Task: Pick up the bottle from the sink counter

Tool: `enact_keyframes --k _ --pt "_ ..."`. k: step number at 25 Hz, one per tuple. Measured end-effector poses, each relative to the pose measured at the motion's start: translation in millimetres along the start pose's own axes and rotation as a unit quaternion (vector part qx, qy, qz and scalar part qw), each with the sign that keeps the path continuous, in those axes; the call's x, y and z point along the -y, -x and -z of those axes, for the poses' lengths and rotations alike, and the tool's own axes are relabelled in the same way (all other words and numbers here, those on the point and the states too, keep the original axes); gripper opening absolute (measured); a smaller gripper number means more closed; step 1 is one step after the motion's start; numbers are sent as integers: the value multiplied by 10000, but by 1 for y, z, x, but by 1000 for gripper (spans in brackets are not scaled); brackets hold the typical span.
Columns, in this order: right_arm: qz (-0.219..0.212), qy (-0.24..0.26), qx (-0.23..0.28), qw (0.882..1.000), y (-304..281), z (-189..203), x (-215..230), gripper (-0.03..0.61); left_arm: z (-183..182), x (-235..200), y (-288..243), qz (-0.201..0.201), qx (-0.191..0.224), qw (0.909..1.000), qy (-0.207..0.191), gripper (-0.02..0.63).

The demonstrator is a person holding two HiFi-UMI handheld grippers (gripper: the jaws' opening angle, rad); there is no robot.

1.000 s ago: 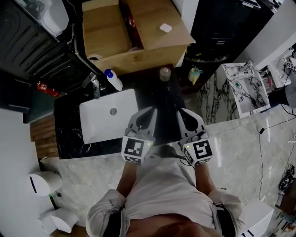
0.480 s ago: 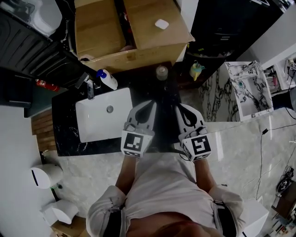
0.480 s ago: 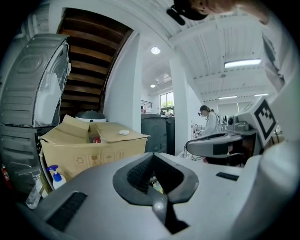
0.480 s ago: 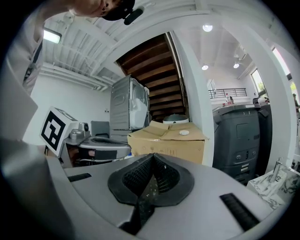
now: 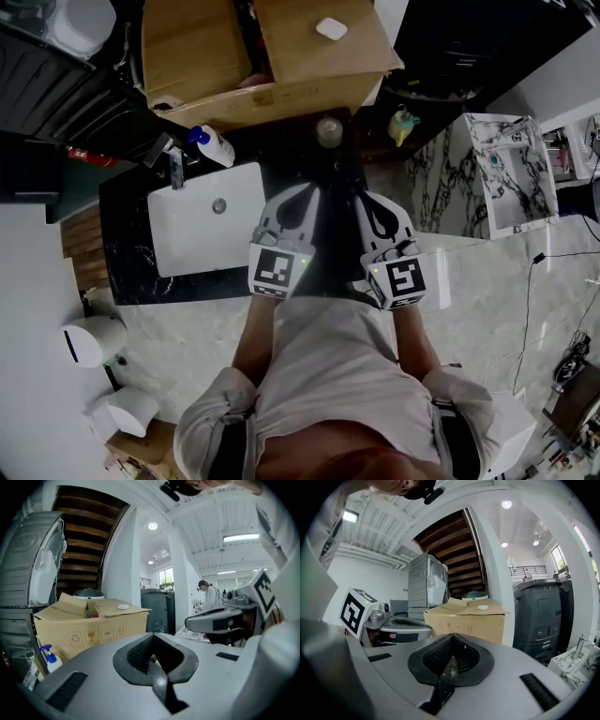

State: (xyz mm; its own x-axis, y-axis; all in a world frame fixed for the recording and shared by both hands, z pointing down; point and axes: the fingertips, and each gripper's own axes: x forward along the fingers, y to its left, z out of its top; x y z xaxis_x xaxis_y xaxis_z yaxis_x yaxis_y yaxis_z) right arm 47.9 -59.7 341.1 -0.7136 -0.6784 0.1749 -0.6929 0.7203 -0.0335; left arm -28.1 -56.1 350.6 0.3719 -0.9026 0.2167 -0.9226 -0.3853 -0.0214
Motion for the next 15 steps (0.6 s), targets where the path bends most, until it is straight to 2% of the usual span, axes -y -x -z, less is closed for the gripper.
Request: enact_keyframes --k 4,15 --pt "131 -83 123 9998 -4 1 4 -3 10 -2 -7 190 -54 9998 31 2" --pt "434 -117 -287 9986 -28 37 11 -3 41 -17 -34 520 -248 9983 56 2"
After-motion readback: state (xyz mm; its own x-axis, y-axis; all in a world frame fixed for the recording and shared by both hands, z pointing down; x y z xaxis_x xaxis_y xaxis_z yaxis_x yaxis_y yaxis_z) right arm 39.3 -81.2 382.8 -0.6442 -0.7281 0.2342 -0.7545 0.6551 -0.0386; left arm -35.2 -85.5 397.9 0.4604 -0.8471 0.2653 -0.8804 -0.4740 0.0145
